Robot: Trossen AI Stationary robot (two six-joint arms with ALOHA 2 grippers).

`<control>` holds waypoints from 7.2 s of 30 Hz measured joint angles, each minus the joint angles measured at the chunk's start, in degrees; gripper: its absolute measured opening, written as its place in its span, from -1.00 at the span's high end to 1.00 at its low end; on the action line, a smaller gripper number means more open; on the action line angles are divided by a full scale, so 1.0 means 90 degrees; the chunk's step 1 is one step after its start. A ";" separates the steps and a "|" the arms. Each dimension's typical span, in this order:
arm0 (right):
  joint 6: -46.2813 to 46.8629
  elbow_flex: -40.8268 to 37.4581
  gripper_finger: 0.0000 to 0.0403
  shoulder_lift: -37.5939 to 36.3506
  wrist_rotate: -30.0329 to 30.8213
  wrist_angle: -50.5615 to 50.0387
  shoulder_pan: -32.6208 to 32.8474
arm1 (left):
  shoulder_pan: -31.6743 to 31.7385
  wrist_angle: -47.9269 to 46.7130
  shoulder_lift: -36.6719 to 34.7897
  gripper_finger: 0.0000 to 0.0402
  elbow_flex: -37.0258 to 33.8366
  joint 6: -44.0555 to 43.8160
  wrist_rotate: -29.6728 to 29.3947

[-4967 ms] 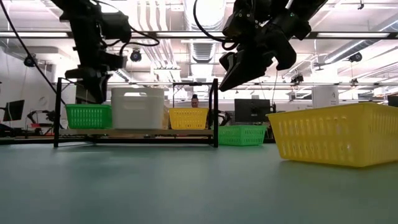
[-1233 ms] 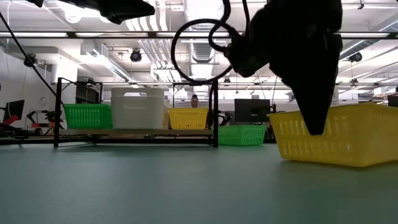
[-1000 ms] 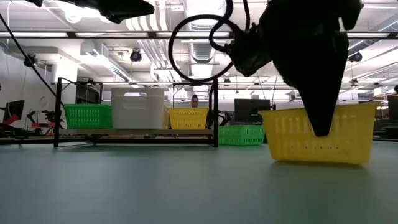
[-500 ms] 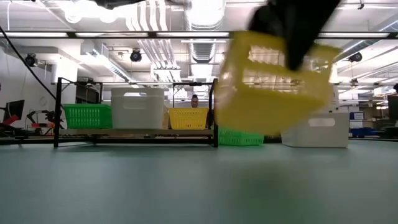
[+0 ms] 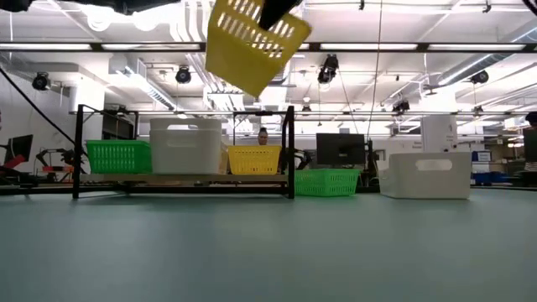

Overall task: Stack baskets on shelf by color
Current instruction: Stack the left yellow bin on the top of the yellow bin on the shelf, then adjust the white bins on the shelf

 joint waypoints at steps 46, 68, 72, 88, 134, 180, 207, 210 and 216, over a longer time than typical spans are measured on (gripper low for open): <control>-0.2381 0.0053 0.90 0.0586 -0.0937 0.0935 -0.3484 | 0.0002 -0.0558 -0.2266 0.70 -0.0696 0.0107 -0.0033; -0.2401 0.0065 0.61 0.0602 -0.0831 0.1115 -0.3482 | 0.0002 -0.0561 -0.2317 0.70 -0.0698 -0.0056 -0.0031; -0.2438 0.0089 0.73 0.0602 -0.0831 0.1139 -0.3482 | 0.0002 -0.0561 -0.2317 0.70 -0.0698 -0.0056 -0.0031; -0.2501 0.0092 0.96 0.0760 -0.1187 0.1699 -0.3298 | 0.0000 -0.0564 -0.2271 0.70 -0.0698 -0.0058 -0.0028; -0.2656 0.0099 0.96 0.0526 -0.1970 0.0898 -0.3028 | 0.0002 -0.0550 -0.2262 0.70 -0.0795 -0.0223 -0.0028; -0.2064 0.0445 0.96 0.1192 -0.1683 -0.0502 -0.2355 | 0.0000 -0.0061 -0.1989 0.70 -0.0795 0.0114 -0.0026; -0.0521 -0.4121 0.96 -0.1692 -0.2165 0.2495 -0.0699 | 0.0048 -0.2152 0.2057 1.00 -0.0162 -0.2766 -0.0144; -0.0564 -0.4913 0.96 -0.2272 -0.1972 0.3417 -0.0702 | 0.0174 -0.2212 0.2501 1.00 -0.0114 -0.2844 -0.0885; -0.0849 -0.6148 0.96 -0.3182 -0.1834 0.5039 -0.0702 | 0.0618 -0.2266 0.2827 1.00 0.0008 -0.2517 -0.2016</control>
